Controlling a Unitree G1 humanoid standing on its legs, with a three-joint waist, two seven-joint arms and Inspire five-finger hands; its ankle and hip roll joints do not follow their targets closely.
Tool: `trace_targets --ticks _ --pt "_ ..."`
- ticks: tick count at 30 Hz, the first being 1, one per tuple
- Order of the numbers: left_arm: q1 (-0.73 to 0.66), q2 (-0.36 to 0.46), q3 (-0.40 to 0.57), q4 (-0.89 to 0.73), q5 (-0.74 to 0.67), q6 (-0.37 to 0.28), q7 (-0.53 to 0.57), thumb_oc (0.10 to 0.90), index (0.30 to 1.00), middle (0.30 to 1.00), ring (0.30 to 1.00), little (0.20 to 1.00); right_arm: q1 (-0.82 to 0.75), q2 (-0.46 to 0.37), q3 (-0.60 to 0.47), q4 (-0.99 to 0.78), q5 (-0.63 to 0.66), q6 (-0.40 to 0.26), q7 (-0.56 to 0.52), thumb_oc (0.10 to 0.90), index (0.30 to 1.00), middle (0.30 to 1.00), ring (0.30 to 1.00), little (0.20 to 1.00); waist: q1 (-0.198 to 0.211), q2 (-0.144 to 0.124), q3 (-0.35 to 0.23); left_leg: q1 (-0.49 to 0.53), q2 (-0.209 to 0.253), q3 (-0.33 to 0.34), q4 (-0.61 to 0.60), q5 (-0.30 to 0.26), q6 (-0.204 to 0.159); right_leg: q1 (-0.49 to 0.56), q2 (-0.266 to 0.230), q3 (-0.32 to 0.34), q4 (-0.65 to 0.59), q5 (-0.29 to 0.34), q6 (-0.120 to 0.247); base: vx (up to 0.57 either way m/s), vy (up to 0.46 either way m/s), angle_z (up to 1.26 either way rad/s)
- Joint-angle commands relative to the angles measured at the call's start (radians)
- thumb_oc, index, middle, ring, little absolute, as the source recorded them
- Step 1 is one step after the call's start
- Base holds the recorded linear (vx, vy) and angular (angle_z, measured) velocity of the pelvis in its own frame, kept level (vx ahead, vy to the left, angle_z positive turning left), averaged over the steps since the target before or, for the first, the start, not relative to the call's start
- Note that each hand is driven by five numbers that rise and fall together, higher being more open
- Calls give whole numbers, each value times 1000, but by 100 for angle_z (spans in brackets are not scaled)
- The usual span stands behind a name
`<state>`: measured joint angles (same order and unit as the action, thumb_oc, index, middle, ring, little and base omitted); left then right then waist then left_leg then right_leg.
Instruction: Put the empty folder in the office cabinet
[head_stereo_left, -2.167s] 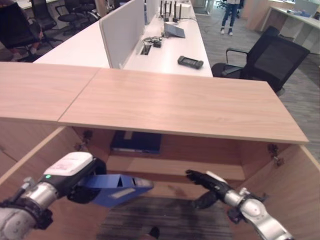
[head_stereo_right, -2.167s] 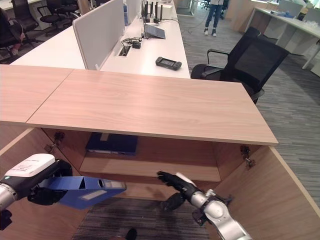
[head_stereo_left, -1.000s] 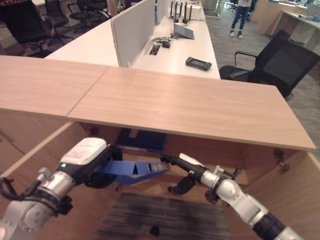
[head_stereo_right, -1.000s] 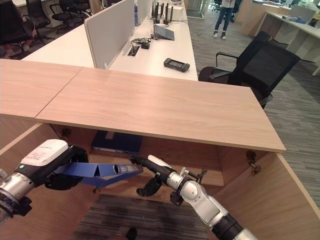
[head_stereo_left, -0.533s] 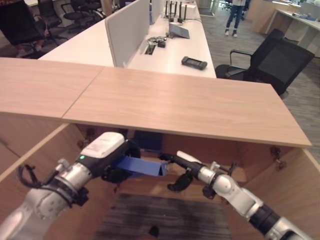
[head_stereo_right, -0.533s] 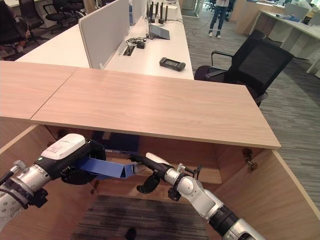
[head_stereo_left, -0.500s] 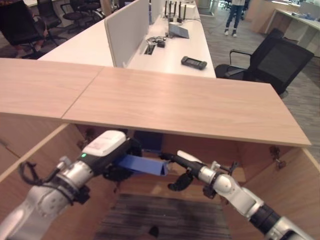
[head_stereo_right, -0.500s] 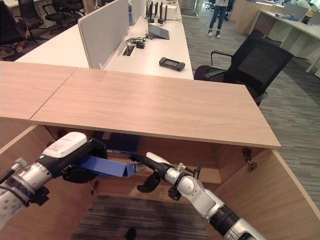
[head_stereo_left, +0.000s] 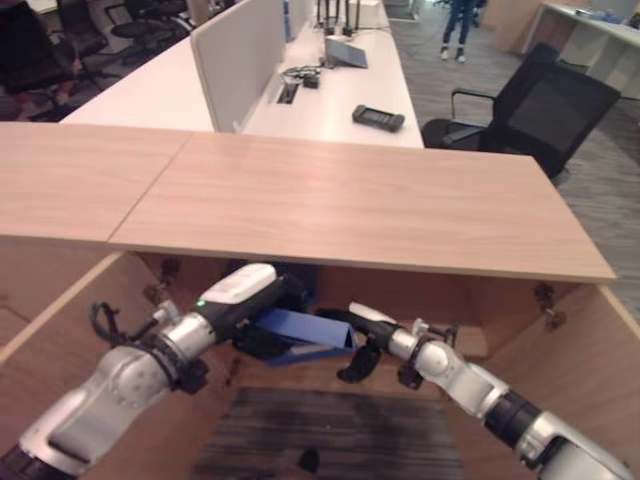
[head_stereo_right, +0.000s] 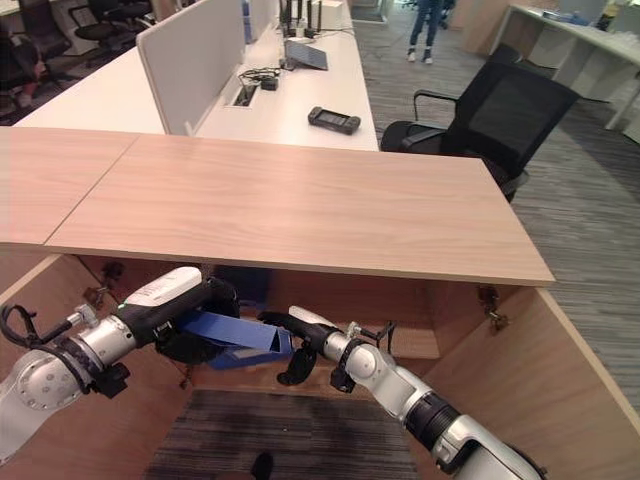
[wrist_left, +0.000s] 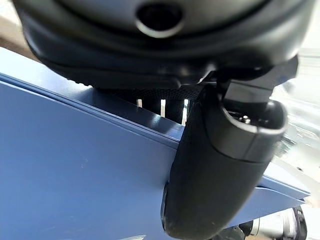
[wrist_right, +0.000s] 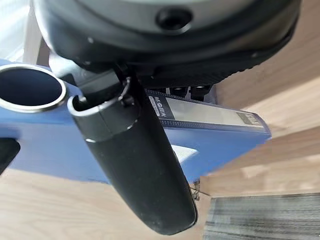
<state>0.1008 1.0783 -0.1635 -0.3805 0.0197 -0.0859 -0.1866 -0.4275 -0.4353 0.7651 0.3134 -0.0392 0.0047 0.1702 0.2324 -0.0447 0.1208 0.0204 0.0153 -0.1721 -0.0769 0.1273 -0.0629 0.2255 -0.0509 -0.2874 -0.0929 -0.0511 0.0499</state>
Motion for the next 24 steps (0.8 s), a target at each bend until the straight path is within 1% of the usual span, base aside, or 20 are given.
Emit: trace_targets --ticks 1,3,7,8,9,10,12,13,14,17,18,19,20,21,22,23,24 --pt "-146 -146 -21 -187 -256 -180 93 400 300 300 300 300 -108 161 38 -114 -10 -136 -66 800 900 900 900 900 -31 -9 -72 27 15 -28 -10 -86 19 -42 -9 -30 34 4 6 0 0 0" --pt "-159 -167 -50 -166 -285 -176 94 400 300 300 300 300 -96 168 39 -94 -24 -137 -78 800 900 900 900 900 -37 -7 -70 28 15 -27 -9 -86 19 -41 -10 -31 35 4 5 0 0 0" --pt "-172 -192 -76 -153 -326 -172 92 400 300 300 300 300 -92 189 44 -54 -24 -135 -88 800 900 900 900 900 -39 -4 -69 29 15 -28 -10 -86 20 -40 -9 -32 34 4 4 -1 0 -2" --pt "-174 -200 -86 -149 -341 -171 89 400 300 300 300 300 -88 195 47 -44 -19 -135 -87 736 804 804 804 804 -39 -4 -69 28 15 -28 -10 -86 20 -39 -9 -31 34 4 4 0 0 0" --pt "-174 -210 -90 -150 -357 -170 88 400 300 300 300 300 -83 201 49 -42 -13 -134 -85 638 658 658 658 658 -40 -4 -69 28 15 -28 -10 -86 20 -39 -9 -32 34 4 4 0 0 0" --pt "-175 -227 -96 -147 -380 -169 90 400 300 300 300 300 -77 210 51 -33 3 -135 -84 400 300 300 300 300 -42 -4 -69 28 14 -28 -10 -86 21 -39 -9 -33 33 5 4 0 0 0" --pt "-175 -256 -111 -137 -416 -164 82 400 300 300 300 300 -50 229 56 -22 55 -131 -73 400 300 300 300 300 -46 -4 -67 29 14 -28 -10 -87 21 -38 -9 -31 33 5 3 0 3 4" --pt "-176 -256 -112 -136 -416 -165 82 400 300 300 300 300 -49 228 56 -22 56 -132 -72 400 300 300 300 300 -46 -4 -67 29 14 -28 -10 -87 21 -38 -9 -31 33 5 3 0 0 0" --pt "-180 -280 -126 -117 -436 -160 79 400 300 300 300 300 -9 249 51 -5 141 -130 -64 400 300 300 300 300 -53 -3 -65 30 14 -27 -10 -88 22 -37 -9 -29 34 5 3 -7 12 -3" --pt "-183 -307 -155 -94 -463 -147 59 400 300 300 300 300 57 292 47 64 305 -118 -34 400 300 300 300 300 -59 -2 -63 30 14 -25 -10 -87 22 -38 -10 -29 36 7 3 -6 8 -2" --pt "-180 -311 -170 -85 -479 -134 43 400 300 300 300 300 96 319 49 99 438 -96 -1 400 300 300 300 300 -60 -2 -61 30 14 -25 -10 -87 21 -38 -11 -29 39 7 4 0 0 0" --pt "-178 -309 -175 -81 -484 -129 32 400 300 300 300 300 108 328 55 109 491 -85 15 400 300 300 300 300 -59 -3 -59 29 14 -25 -10 -87 21 -38 -11 -29 40 8 4 0 0 0" --pt "-178 -309 -175 -81 -484 -129 32 400 300 300 300 300 108 329 56 110 493 -85 16 400 300 300 300 300 -60 -3 -59 28 14 -24 -10 -87 21 -39 -11 -29 40 7 4 0 0 0" --pt "-178 -309 -183 -76 -490 -122 24 400 300 300 300 300 121 335 67 113 534 -71 34 400 300 300 300 300 -59 -4 -58 28 13 -26 -10 -87 21 -40 -12 -31 41 8 4 0 0 0" --pt "-179 -307 -209 -61 -501 -109 2 400 300 300 300 300 144 339 90 119 614 -45 64 400 300 300 300 300 -59 -7 -59 26 13 -27 -10 -88 20 -41 -13 -34 44 9 4 0 0 0" --pt "-180 -306 -215 -55 -503 -105 -4 433 349 349 349 349 150 340 97 120 645 -35 72 400 300 300 300 300 -58 -8 -58 26 13 -28 -10 -88 19 -41 -13 -35 45 9 5 0 0 0" --pt "-182 -306 -224 -39 -507 -102 -6 439 359 359 359 359 159 343 102 134 688 -25 77 400 300 300 300 300 -57 -10 -58 25 13 -29 -10 -88 19 -41 -14 -37 45 10 4 0 0 0"
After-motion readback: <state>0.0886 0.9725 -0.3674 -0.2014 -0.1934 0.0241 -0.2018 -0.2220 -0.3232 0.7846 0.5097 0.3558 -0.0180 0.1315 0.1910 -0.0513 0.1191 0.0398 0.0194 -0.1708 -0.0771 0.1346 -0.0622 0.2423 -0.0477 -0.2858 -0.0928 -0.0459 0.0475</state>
